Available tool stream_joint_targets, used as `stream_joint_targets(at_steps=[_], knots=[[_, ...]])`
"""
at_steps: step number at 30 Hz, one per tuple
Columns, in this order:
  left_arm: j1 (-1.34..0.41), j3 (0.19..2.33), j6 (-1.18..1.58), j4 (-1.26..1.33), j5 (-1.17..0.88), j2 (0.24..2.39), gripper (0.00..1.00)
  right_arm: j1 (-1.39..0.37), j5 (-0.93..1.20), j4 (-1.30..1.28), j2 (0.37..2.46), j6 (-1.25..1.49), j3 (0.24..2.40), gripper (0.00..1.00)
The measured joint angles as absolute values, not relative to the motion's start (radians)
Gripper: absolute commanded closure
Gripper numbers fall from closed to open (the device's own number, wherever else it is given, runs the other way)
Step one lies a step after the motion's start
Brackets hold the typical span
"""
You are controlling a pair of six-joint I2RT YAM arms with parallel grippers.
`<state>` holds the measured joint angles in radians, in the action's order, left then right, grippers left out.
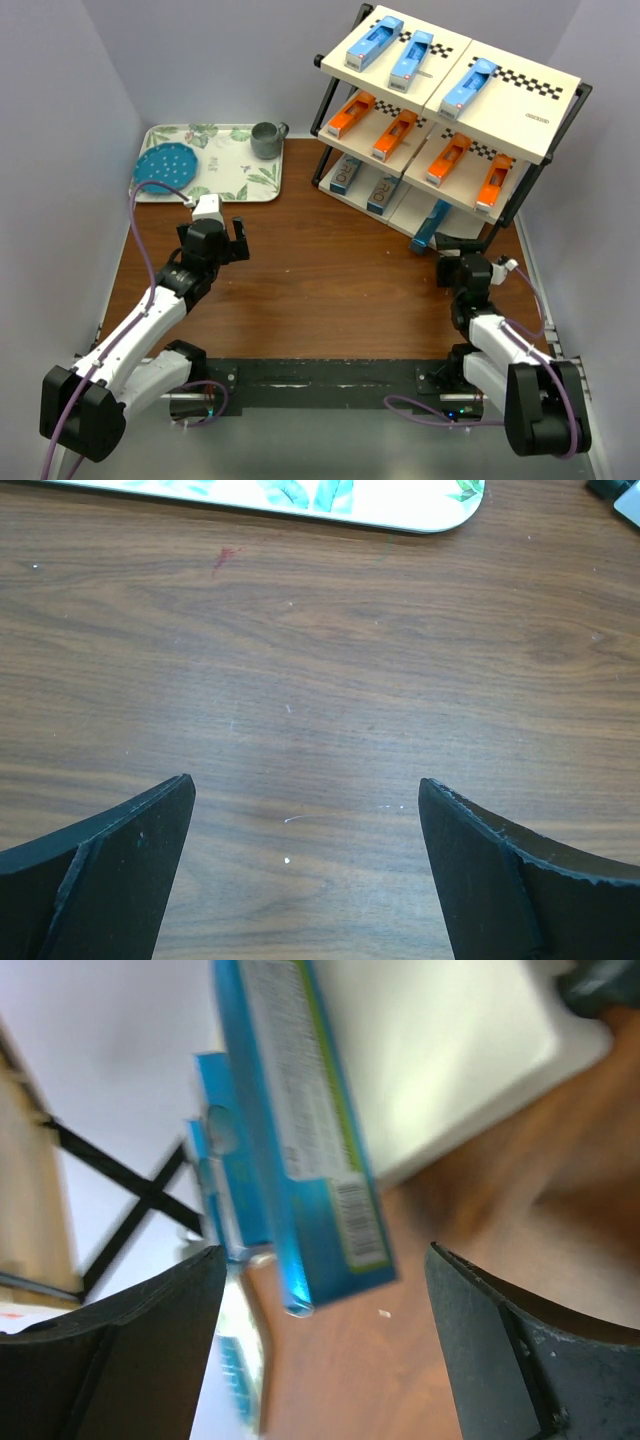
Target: Place and organize the toothpastes onto the shelf
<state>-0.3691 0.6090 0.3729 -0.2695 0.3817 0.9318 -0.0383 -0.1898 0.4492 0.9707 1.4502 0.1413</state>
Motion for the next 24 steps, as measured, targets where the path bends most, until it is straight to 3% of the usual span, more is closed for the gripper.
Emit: stream_joint_targets(at_steps=[13,24], knots=[[-0.381,0.609,0.373,-0.269,0.382,0.935,0.0,-0.102,-0.2,0.072,0.727,1.096,0.226,0.07],[-0.381,0.609,0.373,-0.268,0.381,0.939,0.0,-0.53,-0.592,-0.056,0.849,0.998,0.279,0.06]])
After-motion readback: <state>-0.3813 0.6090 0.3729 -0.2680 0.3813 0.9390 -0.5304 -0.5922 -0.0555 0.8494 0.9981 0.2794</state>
